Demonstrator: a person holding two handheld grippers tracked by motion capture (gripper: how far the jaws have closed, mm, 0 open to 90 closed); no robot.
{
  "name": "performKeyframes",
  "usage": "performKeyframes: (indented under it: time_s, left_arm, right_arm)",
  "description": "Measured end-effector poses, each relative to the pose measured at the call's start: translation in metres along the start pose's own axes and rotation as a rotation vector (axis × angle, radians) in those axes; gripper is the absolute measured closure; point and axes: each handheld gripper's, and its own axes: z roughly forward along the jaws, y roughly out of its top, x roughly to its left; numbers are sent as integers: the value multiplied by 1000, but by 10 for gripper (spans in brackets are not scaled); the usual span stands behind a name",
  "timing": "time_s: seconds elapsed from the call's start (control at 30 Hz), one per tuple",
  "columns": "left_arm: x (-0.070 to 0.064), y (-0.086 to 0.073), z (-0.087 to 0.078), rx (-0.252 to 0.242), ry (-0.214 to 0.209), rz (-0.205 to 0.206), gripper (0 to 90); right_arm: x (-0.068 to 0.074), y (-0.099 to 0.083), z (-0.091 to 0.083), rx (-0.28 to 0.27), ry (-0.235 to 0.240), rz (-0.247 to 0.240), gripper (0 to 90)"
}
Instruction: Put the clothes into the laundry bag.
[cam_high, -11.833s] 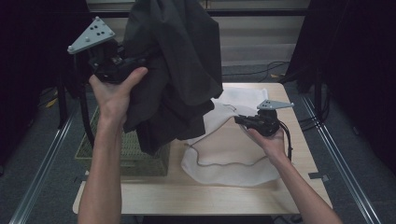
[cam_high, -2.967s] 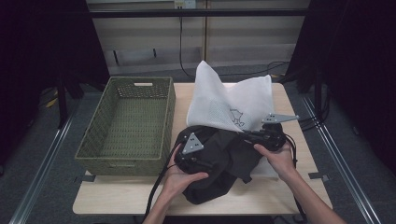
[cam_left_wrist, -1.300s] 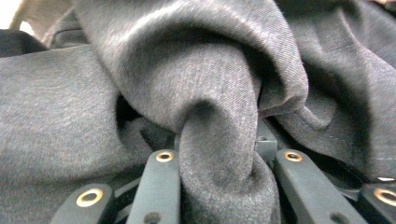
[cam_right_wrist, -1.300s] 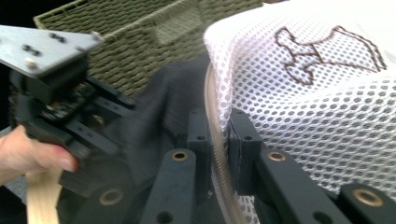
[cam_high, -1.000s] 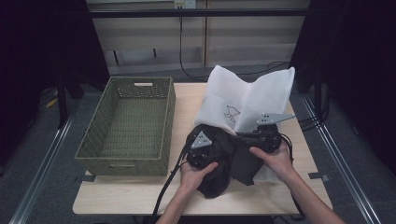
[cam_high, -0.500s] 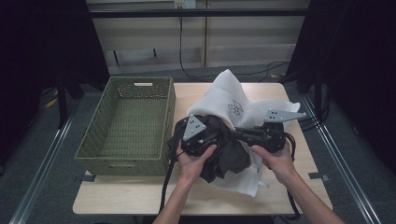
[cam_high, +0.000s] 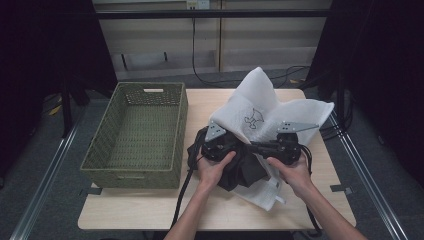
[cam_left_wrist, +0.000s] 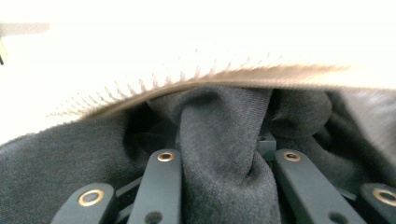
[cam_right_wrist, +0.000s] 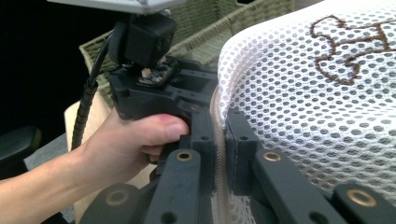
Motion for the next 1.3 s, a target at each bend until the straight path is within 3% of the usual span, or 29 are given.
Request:
performKeyframes:
  time_s: [0.03, 0.1, 0.13, 0.17, 0.2, 0.27, 0.3, 0.37, 0.4, 0.43, 0.57, 0.63, 0.67, 0.73, 0.87, 0.93, 1.03, 1.1, 1.13, 1.23, 1.3]
  left_arm:
    - [0, 0, 0, 0, 0, 0, 731]
    - [-7, 11, -17, -62, 0, -19, 732]
    - [-7, 11, -17, -62, 0, -19, 731]
    - [-13, 17, -28, -66, 25, 8, 728]
    - [-13, 17, -28, -66, 25, 8, 722]
    - [-17, 17, -28, -63, 89, 76, 696]
    - [-17, 17, -28, -63, 89, 76, 680]
    - [-11, 6, -13, 6, 134, 70, 632]
    - [-8, 1, -7, 28, 140, 81, 632]
    - [1, -14, 5, 79, 130, 78, 581]
    - [6, -27, 11, 89, 118, 93, 526]
    - [7, -29, 13, 100, 108, 96, 476]
    - [6, -30, 15, 148, 82, 114, 456]
    - [3, -34, 15, 175, 65, 136, 422]
    - [-5, -38, 15, 191, 36, 140, 278]
    - [-12, -38, 14, 196, -19, 135, 257]
    - [-27, -40, 14, 182, -72, 104, 199]
    - [-39, -43, 14, 184, -88, 121, 167]
    - [-44, -44, 15, 184, -109, 124, 139]
    - [-55, -44, 16, 189, -169, 111, 123]
    - [-60, -44, 14, 214, -185, 139, 123]
  right_arm:
    - [0, 0, 0, 0, 0, 0, 843]
    - [7, 6, -4, -31, 26, -18, 840]
    - [7, 6, -4, -31, 26, -18, 840]
    - [12, 10, -9, -56, 52, -27, 838]
    - [12, 10, -9, -56, 52, -27, 838]
    - [16, 12, -12, -65, 57, -35, 831]
    - [16, 12, -12, -65, 57, -35, 831]
    - [15, 8, -6, -20, 16, -19, 834]
    - [15, 8, -6, -20, 16, -19, 834]
    - [13, 3, -1, 7, 6, -14, 835]
    - [6, -4, 6, 35, 4, 4, 836]
    - [0, -8, 6, 36, 1, 4, 831]
    - [-1, -10, 6, 41, -7, 7, 827]
    - [-3, -13, 7, 56, -22, -2, 797]
    - [-7, -14, 5, 58, -45, 2, 752]
    - [-9, -12, 3, 46, -48, 10, 694]
    - [-8, -7, -1, 34, -78, -21, 610]
    - [-7, -4, -5, 31, -98, -38, 597]
    - [-5, -2, -7, 38, -132, -76, 578]
    - [-3, -1, -8, 47, -143, -93, 574]
    - [-3, -2, -7, 53, -152, -99, 576]
